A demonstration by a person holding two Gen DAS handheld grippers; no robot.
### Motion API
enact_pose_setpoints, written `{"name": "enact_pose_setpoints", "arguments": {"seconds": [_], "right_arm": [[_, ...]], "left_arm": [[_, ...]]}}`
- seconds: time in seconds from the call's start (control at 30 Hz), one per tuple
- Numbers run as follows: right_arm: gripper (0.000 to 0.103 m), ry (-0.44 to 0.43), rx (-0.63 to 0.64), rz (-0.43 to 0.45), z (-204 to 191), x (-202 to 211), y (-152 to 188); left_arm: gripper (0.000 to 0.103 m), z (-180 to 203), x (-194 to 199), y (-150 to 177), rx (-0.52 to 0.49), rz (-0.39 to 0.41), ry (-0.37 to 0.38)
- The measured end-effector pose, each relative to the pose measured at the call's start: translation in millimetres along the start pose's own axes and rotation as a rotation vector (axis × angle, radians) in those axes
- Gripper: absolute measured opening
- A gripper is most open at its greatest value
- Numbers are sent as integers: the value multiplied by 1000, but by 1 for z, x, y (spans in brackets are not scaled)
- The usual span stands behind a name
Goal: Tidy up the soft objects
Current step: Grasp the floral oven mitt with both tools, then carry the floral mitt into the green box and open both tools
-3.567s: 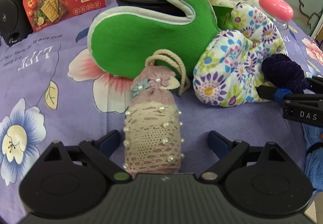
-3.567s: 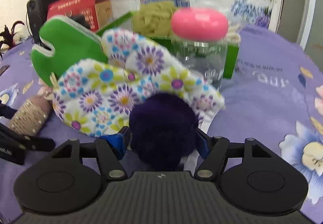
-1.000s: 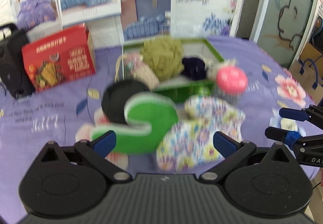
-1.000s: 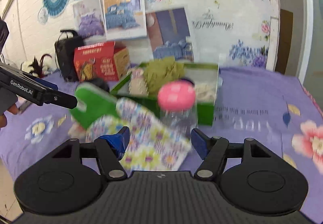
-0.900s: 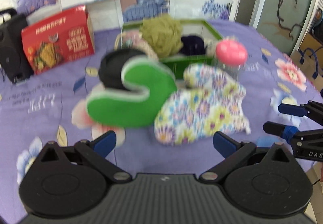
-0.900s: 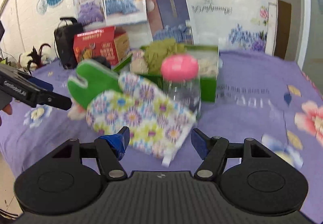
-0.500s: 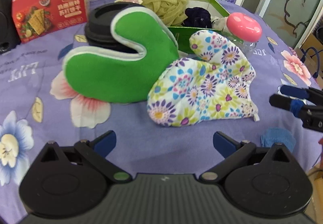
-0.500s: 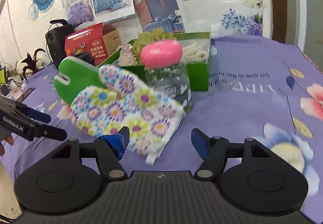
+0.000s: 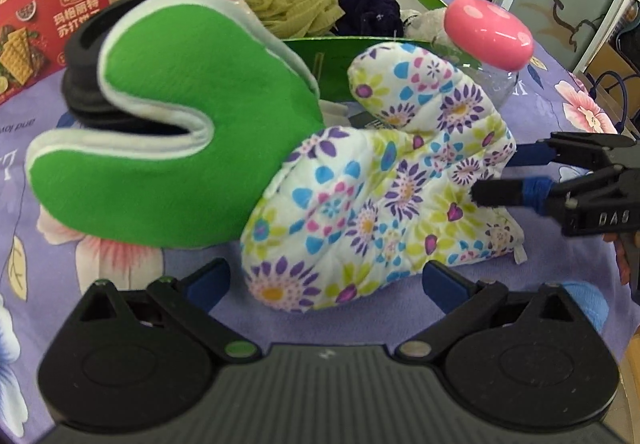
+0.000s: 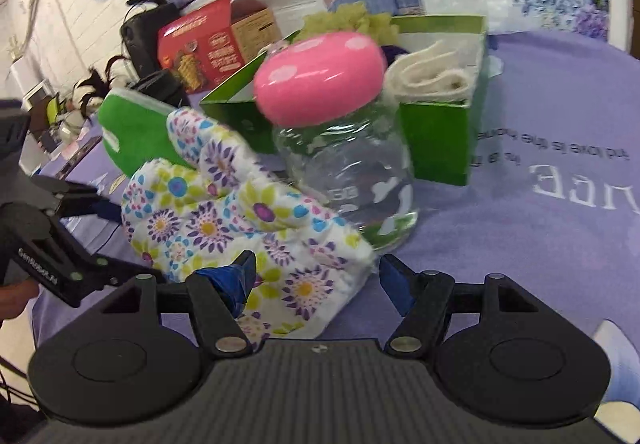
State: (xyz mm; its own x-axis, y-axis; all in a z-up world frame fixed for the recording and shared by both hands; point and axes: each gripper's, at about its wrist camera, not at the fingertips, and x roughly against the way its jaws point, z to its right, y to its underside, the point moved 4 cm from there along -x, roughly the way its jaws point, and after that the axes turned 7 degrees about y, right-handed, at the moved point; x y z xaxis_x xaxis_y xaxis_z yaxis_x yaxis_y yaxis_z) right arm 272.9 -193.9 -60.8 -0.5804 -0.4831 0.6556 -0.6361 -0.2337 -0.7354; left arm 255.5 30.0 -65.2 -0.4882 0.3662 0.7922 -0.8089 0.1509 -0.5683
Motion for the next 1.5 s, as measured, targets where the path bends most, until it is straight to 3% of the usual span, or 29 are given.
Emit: {"name": "enact_pose_setpoints", "arguments": {"seconds": [0.27,0.37,0.67,0.73,0.77,0.8,0.87,0.9,1.0,1.2,1.5], "right_arm": [[54,29,165,36,-32,4,2],[54,95,248,13,-40,-5,5],[59,44,56,-2,-33,-23,6],[57,49,69,7,-36,-22,8],[51,46,72,15,-36,-21,7],[48,38,68,28,-36,-19,8],[28,43,86,45,-39,-16,9],[26,43,104,52,-43,-13,10],[21,55,165,79,-60,-2,10],[21,78,222,146,-80,27,10],[22,80,203,266,-92,59,-9]], "left_arm": [[102,3,-10,-10,-13,1,12],[102,4,-11,-9,-18,1,8],[98,3,-13,-9,-23,-9,-3],[93,2,-14,-8,-13,-22,10],[84,1,-14,-7,-1,-23,19],[72,1,-12,-7,6,-21,28],[41,3,-5,-6,11,-18,69],[26,5,0,-5,11,-16,93],[21,13,16,-1,-13,17,89],[21,33,57,2,-65,89,105],[21,58,102,-11,-141,195,113]]}}
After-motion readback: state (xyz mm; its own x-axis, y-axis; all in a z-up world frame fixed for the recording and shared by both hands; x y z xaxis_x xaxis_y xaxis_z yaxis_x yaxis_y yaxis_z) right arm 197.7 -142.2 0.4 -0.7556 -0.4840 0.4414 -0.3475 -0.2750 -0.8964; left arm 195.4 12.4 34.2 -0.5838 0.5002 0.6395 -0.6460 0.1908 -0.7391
